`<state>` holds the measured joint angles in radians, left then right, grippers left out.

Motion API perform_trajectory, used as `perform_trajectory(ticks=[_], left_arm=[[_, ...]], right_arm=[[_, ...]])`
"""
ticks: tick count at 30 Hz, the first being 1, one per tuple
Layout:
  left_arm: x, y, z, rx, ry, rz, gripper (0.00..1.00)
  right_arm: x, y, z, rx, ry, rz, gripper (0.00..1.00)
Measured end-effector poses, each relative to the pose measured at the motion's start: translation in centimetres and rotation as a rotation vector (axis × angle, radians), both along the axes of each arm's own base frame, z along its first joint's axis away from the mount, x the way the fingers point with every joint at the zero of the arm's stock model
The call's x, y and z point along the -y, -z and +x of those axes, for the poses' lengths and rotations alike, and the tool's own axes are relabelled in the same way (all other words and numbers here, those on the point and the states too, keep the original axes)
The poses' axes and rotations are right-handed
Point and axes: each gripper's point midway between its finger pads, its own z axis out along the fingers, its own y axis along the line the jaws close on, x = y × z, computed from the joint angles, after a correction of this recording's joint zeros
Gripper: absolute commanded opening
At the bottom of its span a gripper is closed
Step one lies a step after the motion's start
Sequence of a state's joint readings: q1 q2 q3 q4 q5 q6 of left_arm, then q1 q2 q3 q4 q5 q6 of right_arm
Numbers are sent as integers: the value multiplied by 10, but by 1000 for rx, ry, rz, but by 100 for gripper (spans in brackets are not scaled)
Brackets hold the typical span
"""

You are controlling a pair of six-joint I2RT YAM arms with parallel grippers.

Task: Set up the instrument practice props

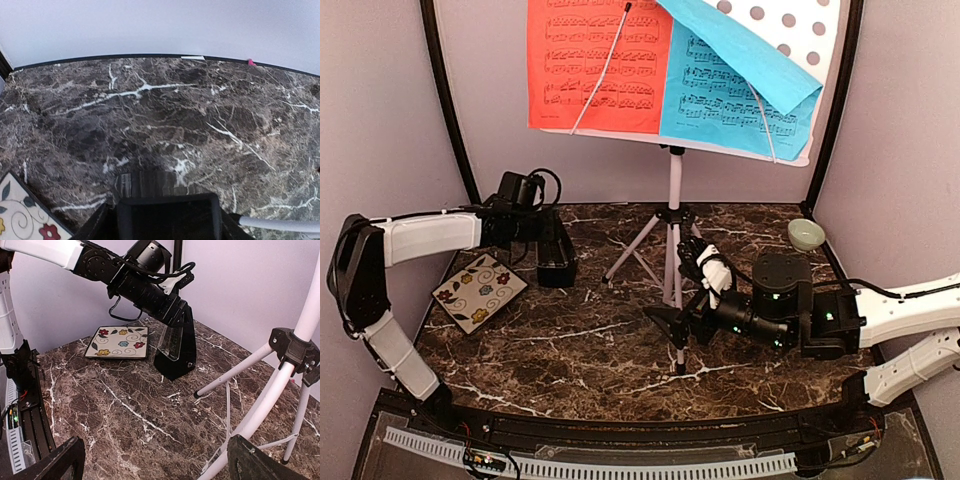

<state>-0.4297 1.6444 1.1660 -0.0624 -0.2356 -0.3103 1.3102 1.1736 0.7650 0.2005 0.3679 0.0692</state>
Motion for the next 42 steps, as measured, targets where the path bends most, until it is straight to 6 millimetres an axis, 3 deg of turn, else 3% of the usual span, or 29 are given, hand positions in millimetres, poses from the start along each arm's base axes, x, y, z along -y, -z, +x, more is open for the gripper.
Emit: perform_trajectory(ticks=[4, 11, 17, 22, 31, 36, 39, 42], left_arm=[[12, -3, -32, -42, 33, -12, 50], [14, -9, -102, -65, 43, -56, 48], [44, 1, -168, -107, 118, -67, 48], [67, 3, -200, -104, 133, -69, 56], [88, 5, -222, -102, 85, -149, 98], [91, -4, -224, -89, 117, -167, 99], [84, -29, -222, -58, 156, -216, 99], [56, -69, -202, 3, 148, -349, 98]], right_arm=[[0, -2, 0, 2, 0, 7, 100], [-1, -3, 0, 5, -1, 9, 100], [-3, -4, 0, 8, -6, 19, 100], [-8, 4, -1, 0, -17, 2, 100], [-9, 6, -2, -4, -27, -1, 100], [-9, 7, -2, -5, -27, -6, 100], [-9, 8, -2, -10, -26, -11, 100], [-12, 11, -2, -16, -27, -18, 100]])
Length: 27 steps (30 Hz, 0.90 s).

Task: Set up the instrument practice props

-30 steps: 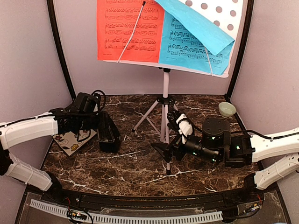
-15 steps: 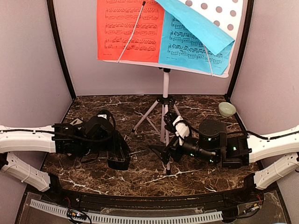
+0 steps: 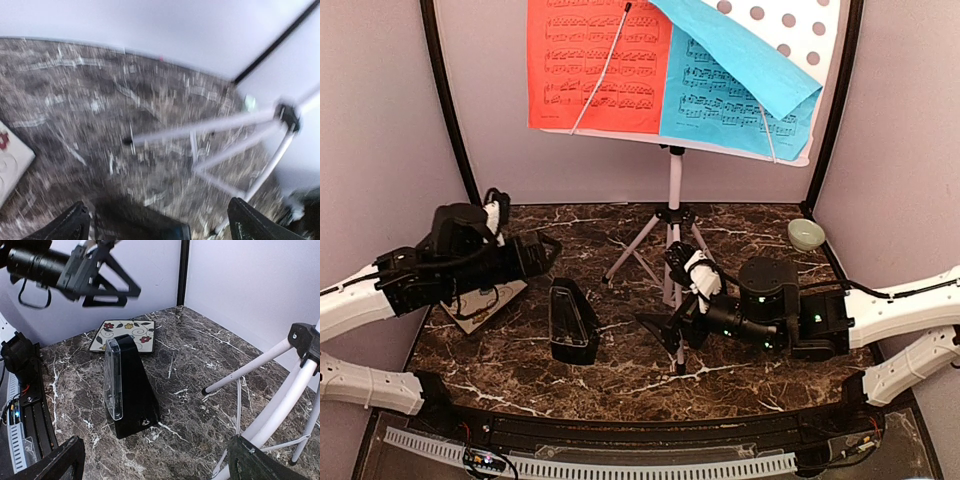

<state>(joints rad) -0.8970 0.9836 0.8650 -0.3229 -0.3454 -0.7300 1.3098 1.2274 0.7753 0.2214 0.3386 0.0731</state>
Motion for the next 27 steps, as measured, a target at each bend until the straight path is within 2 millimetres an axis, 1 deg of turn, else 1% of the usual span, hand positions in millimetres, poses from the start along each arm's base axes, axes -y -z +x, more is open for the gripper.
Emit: perform_trajectory(ticks=[2, 3, 4, 6, 8, 10, 11, 13, 16, 18, 20, 22, 25, 27], left_arm=[[-25, -25, 16, 52, -32, -76, 95], [-33, -31, 22, 65, -42, -89, 94], [-41, -34, 29, 71, -47, -96, 92], [-47, -31, 43, 54, -34, -91, 88], [-48, -17, 57, 17, -15, -81, 83], [-44, 8, 73, -46, 17, -64, 76], [-42, 24, 80, -83, 36, -53, 73], [-36, 49, 89, -144, 70, -42, 67], [-24, 81, 98, -213, 131, -42, 65], [-20, 99, 98, -254, 149, -40, 65], [-22, 115, 92, -280, 148, -40, 65], [-28, 130, 81, -310, 133, -35, 64], [-43, 157, 56, -366, 96, -16, 58], [-50, 172, 43, -402, 84, -2, 56]], right_arm=[[-3, 3, 0, -6, -1, -8, 100], [-4, 5, 1, -10, -2, -13, 100], [-6, 7, 1, -13, -4, -17, 100], [-7, 8, 1, -19, -5, -21, 100], [-9, 9, 1, -25, -7, -25, 100], [-12, 8, 0, -30, -12, -26, 100], [-14, 7, 0, -33, -14, -27, 100], [-16, 7, 0, -41, -18, -27, 100], [-16, 8, 0, -56, -16, -27, 100], [-15, 10, -1, -65, -15, -32, 100], [-15, 11, -1, -74, -12, -32, 100], [-15, 12, -1, -80, -10, -31, 100], [-15, 12, -1, -84, -8, -28, 100], [-15, 12, -1, -84, -8, -29, 100]])
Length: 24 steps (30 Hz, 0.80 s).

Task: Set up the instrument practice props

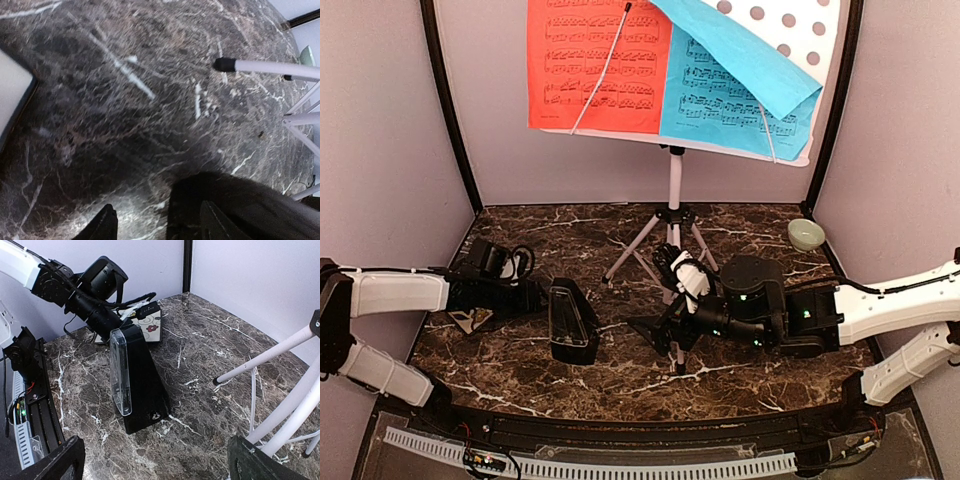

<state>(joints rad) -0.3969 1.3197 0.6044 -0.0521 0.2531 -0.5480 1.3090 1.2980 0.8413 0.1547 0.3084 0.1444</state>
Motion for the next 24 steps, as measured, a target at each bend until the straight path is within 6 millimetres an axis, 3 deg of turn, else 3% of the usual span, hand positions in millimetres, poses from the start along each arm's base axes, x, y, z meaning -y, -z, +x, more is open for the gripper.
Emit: perform_trajectory(ticks=[5, 9, 15, 19, 22, 24], left_arm=[[0, 25, -35, -57, 33, 37, 49], [22, 31, -63, -61, 126, 43, 48], [60, 26, -95, -42, 266, 2, 48], [86, 13, -105, 5, 349, -60, 55], [94, 5, -104, 55, 381, -80, 58], [94, -3, -100, 101, 388, -87, 58]], right_arm=[[-1, 7, 1, -6, 0, -22, 100], [0, 12, 5, -18, 14, -44, 100], [-1, 3, 18, -36, 68, -19, 100], [-7, 2, 26, -52, 110, -10, 100], [-20, -3, 36, -67, 153, -6, 100], [-29, 3, 42, -84, 176, -23, 100]])
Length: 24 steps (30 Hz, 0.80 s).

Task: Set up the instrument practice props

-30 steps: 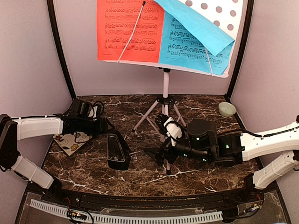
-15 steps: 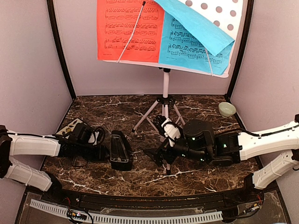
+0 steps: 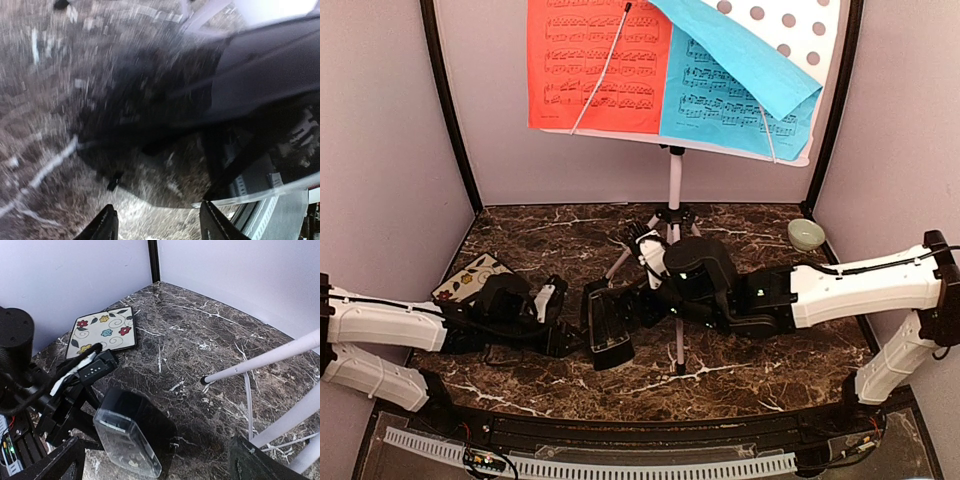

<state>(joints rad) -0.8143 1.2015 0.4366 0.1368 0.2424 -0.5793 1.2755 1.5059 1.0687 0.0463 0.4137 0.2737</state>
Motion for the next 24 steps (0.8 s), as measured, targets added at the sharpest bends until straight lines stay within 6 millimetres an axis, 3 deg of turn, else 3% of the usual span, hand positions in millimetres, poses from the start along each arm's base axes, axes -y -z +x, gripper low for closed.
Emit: perform_trajectory(ticks=[4, 8, 10, 15, 24], left_arm=[[-9, -28, 13, 115, -37, -65, 62], [-35, -48, 29, 199, -136, -118, 69], [-47, -51, 34, 223, -184, -124, 71], [-56, -54, 34, 246, -215, -124, 76], [-68, -49, 34, 277, -232, -53, 81]], right_arm=[[-19, -2, 10, -38, 59, 13, 100], [-31, 2, 11, -68, 104, 29, 100], [-36, 10, 9, -88, 124, 26, 100], [-47, 32, 12, -128, 185, -3, 99], [-59, 65, 11, -154, 267, -38, 87]])
